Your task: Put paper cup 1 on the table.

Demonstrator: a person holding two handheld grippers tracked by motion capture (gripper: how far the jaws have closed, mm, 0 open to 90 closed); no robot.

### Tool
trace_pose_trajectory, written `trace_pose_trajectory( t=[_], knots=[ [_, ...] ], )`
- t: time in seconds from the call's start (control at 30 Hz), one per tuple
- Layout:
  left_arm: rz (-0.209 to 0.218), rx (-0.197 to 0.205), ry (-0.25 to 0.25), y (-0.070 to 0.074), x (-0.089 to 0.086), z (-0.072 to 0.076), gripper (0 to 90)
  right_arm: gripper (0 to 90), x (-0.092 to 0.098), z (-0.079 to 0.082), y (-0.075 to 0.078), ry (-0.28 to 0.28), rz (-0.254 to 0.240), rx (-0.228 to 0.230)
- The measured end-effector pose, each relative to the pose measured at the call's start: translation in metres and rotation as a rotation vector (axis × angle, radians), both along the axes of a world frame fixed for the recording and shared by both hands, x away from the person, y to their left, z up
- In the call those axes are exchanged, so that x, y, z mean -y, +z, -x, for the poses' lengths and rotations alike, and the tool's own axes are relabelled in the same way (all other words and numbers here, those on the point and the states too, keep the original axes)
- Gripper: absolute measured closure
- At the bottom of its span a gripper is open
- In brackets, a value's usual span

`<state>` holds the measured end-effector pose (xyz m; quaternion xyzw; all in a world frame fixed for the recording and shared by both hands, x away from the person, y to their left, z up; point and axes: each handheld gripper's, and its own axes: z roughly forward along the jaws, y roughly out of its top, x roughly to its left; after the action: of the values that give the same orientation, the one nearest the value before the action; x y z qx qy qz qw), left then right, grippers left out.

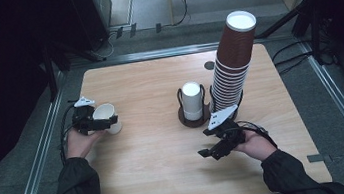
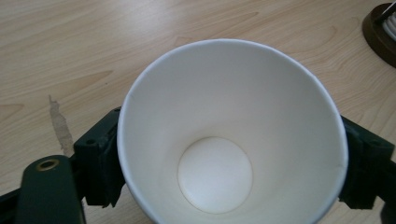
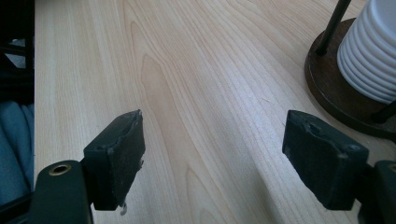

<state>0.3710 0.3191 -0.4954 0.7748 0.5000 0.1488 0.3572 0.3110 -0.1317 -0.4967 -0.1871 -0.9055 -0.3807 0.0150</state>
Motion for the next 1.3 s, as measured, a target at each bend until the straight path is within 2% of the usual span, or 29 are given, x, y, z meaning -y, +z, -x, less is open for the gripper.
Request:
trace_pose_trajectory(
  t=[0.03,0.1,0.37,0.57,0.73,0.83,0.93,1.07,1.13,1.17,1.2,1.3],
  knots=[
    [-0.005,0.0,0.003,0.0,0.0,0.0,12.8,21.2,0.0,0.0,0.0,-0.001,0.0,-0.002],
    [0.014,-0.005,0.001,0.001,-0.001,0.001,10.7,21.2,0.0,0.0,0.0,0.001,-0.002,-0.004],
    [0.019,-0.026,-0.005,0.005,-0.002,0.003,8.8,21.2,0.0,-0.001,0.0,0.004,0.001,-0.002],
    [0.026,-0.026,-0.013,0.017,-0.003,0.007,8.6,21.2,0.001,-0.001,0.001,0.007,0.001,-0.002],
    [0.061,-0.046,-0.013,0.025,-0.006,0.009,8.6,21.2,0.002,-0.001,0.002,0.01,-0.003,0.002],
    [0.038,-0.044,-0.008,0.029,-0.007,0.01,8.3,21.3,0.003,-0.001,0.002,0.026,-0.003,0.012],
    [0.042,-0.029,-0.005,0.036,-0.009,0.012,8.4,21.5,0.003,0.0,0.002,0.03,0.005,0.017],
    [0.027,-0.008,-0.013,0.047,-0.008,0.016,9.2,22.2,0.005,0.001,0.003,0.048,0.009,0.018],
    [0.035,-0.012,-0.019,0.05,-0.007,0.017,9.4,22.2,0.005,0.002,0.004,0.051,0.011,0.016],
    [0.035,-0.011,-0.024,0.053,-0.005,0.018,9.4,22.1,0.005,0.002,0.004,0.049,0.011,0.026],
    [0.038,-0.012,-0.046,0.057,-0.001,0.02,13.1,21.5,0.006,0.002,0.005,0.049,-0.006,0.016],
    [0.034,-0.005,-0.062,0.062,0.008,0.023,13.2,21.0,0.008,0.003,0.007,0.055,-0.011,0.041]
  ],
)
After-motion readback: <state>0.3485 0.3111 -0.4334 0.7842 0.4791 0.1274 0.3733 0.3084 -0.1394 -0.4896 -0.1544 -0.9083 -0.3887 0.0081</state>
